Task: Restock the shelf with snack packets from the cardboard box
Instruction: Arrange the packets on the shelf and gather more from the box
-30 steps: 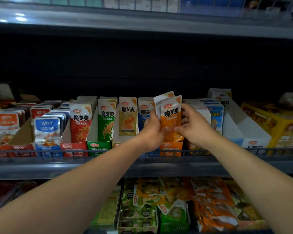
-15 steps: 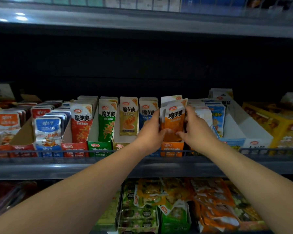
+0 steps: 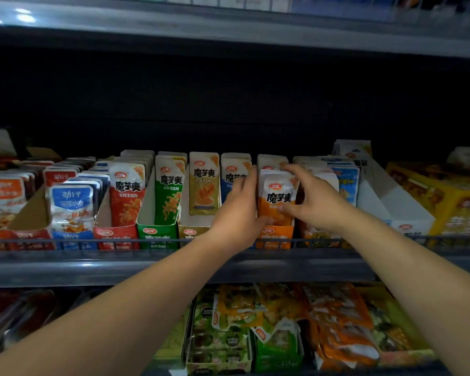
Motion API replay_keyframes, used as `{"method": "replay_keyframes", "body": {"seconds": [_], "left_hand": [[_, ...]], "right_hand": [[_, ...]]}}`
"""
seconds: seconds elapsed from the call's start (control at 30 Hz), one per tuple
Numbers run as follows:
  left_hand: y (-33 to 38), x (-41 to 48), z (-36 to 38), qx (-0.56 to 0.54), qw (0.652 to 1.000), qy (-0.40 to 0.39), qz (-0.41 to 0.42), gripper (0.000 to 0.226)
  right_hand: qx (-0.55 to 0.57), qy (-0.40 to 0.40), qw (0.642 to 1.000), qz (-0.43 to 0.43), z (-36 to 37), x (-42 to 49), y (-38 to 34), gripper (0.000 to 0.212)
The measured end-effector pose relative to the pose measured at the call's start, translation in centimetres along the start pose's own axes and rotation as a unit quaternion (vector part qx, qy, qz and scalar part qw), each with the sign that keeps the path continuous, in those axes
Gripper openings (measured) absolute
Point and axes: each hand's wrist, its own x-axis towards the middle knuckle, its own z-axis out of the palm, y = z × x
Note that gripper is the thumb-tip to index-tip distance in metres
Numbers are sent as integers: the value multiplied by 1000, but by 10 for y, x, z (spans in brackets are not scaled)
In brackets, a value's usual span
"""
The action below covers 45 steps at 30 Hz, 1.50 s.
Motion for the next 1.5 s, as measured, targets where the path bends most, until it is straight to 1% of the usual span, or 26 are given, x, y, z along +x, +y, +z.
{"method": "replay_keyframes", "body": {"seconds": [0.03, 0.1, 0.17, 0.23, 0.33, 0.47, 0.53, 0.63, 0.77, 0.93, 1.0, 1.07, 1.13, 1.2, 1.27, 1.37, 1.5], "left_hand": [[0, -3, -1, 21, 1000, 12, -3, 102], [-1, -7, -2, 49, 998, 16, -30, 87], [-1, -9, 0, 56, 997, 10, -51, 69], [1, -11, 1, 60, 997, 7, -57, 58], [2, -11, 1, 59, 996, 4, -65, 59], [1, -8, -2, 58, 995, -14, -74, 67], [1, -6, -4, 54, 995, -24, -77, 71], [1, -6, -4, 42, 995, -33, -82, 67], [1, -6, -3, 55, 996, -28, -68, 65], [-1, -11, 1, 101, 994, -17, -33, 53], [-2, -13, 2, 107, 994, -6, -24, 56], [-2, -13, 2, 103, 994, 1, -19, 60], [-2, -13, 3, 105, 994, -1, -19, 62], [-2, -12, 4, 105, 994, -4, -18, 58], [-3, -11, 4, 100, 995, -6, -19, 54], [-3, -10, 4, 93, 995, -9, -22, 53], [-4, -10, 5, 94, 995, -4, -19, 55]], "right_hand": [[-20, -7, 1000, 2, 0, 0, 0, 89], [-54, -6, 998, 9, 1, 1, -1, 94], [-86, -6, 996, 6, 4, 1, -5, 99], [-107, -6, 994, 1, 6, 3, -9, 98], [-160, -6, 987, 11, 7, 12, -12, 91], [-230, 27, 973, 11, 15, 29, -8, 84], [-266, 36, 963, 12, 18, 41, -6, 84], [-317, 50, 947, 18, 19, 55, -8, 88], [-328, 63, 942, 17, 23, 56, -4, 97], [-288, 68, 955, 21, 19, 46, -1, 106], [-261, 69, 963, 4, 18, 42, -1, 100], [-253, 78, 964, -29, 19, 39, 1, 83], [-267, 89, 958, -49, 21, 40, 3, 65], [-288, 97, 952, -40, 23, 45, 3, 56], [-306, 92, 947, -18, 22, 52, 1, 54], [-329, 51, 943, 7, 20, 62, 0, 56], [-326, 47, 944, 4, 22, 62, 2, 57]]}}
